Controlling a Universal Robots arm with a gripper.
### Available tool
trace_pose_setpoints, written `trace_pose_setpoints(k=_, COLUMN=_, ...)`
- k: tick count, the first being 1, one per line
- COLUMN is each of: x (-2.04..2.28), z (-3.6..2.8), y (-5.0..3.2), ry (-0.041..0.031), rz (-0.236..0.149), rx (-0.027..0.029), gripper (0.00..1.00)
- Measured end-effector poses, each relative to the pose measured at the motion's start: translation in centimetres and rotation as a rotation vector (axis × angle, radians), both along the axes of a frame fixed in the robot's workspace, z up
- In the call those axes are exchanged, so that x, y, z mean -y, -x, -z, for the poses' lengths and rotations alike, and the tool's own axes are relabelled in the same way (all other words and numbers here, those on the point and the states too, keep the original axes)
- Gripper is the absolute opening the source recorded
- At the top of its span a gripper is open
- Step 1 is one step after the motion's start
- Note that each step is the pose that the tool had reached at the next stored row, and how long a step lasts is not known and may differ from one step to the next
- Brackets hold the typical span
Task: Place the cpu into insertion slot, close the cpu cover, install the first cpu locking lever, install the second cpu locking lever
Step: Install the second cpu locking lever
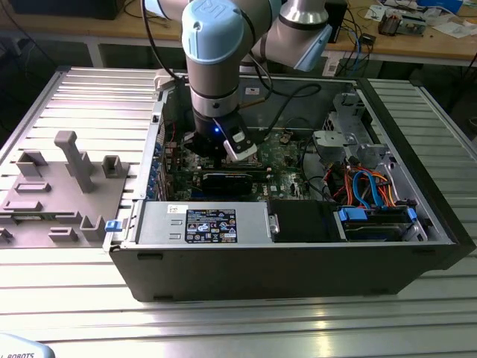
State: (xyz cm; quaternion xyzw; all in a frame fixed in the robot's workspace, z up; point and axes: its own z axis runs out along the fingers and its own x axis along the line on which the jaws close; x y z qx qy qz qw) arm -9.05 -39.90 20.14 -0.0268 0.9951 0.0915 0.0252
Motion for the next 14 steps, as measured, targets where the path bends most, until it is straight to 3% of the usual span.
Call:
trace_pose_setpoints(k=2, x=0.00, z=0.23, y=0.00, ry=-0.0090, rz=0.000, rx=-0.0001, gripper=0.11)
trace_pose_setpoints(k=5, x=0.01, z=0.25, y=0.00, ry=-0.0089, rz=0.000, rx=-0.0003, gripper=0.11)
trace_pose_setpoints(k=8, x=0.00, z=-0.03, y=0.00, ry=0.0025, rz=0.000, rx=0.0018, gripper=0.11)
trace_pose_setpoints(k=11, x=0.01, z=-0.52, y=-0.01, ry=0.0054, rz=0.000, rx=0.0017, gripper=0.11)
trace_pose_setpoints(k=14, x=-0.11, z=-0.59, y=-0.65, ry=0.0108, rz=0.000, rx=-0.0005, gripper=0.11)
